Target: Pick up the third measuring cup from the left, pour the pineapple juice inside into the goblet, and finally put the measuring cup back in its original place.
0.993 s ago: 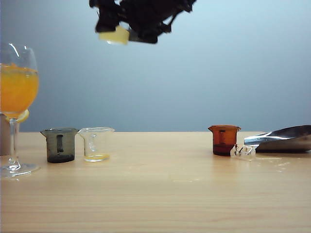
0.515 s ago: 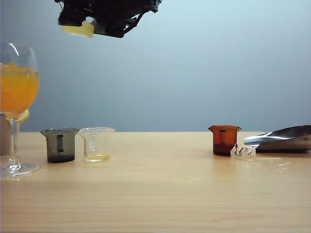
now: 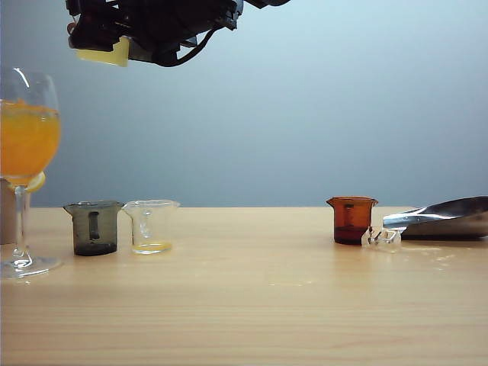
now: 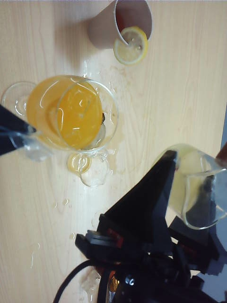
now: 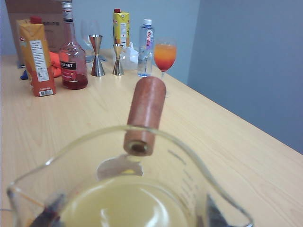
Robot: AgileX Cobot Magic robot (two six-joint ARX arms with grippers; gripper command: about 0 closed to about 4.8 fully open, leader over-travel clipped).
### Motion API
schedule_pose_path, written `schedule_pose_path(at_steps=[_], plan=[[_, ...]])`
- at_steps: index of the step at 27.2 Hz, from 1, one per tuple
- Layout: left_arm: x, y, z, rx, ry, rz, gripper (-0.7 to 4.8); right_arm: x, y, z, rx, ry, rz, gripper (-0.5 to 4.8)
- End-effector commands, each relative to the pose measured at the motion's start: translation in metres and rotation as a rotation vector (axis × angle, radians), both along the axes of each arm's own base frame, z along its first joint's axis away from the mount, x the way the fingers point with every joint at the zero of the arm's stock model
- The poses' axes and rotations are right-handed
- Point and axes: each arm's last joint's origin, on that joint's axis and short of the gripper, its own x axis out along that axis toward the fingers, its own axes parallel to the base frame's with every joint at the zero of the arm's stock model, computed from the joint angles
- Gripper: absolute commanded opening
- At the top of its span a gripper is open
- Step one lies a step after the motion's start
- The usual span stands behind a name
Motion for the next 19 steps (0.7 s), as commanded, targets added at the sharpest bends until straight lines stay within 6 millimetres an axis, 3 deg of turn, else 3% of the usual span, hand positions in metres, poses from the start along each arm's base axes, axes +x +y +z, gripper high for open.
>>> schedule_pose_path(at_steps=[1, 19], plan=[[-0.0005, -0.0001, 0.0023, -0.007, -0.011, -0.006, -0.06, -0.0016, -0.0004, 0.0092, 0.029, -0.03, 0.013, -0.06], [-0.0005, -0.0001, 0.0023, -0.007, -0.011, -0.006, -0.06, -0.002, -0.0002, 0.0107, 0.042, -0.041, 0.029, -0.06]])
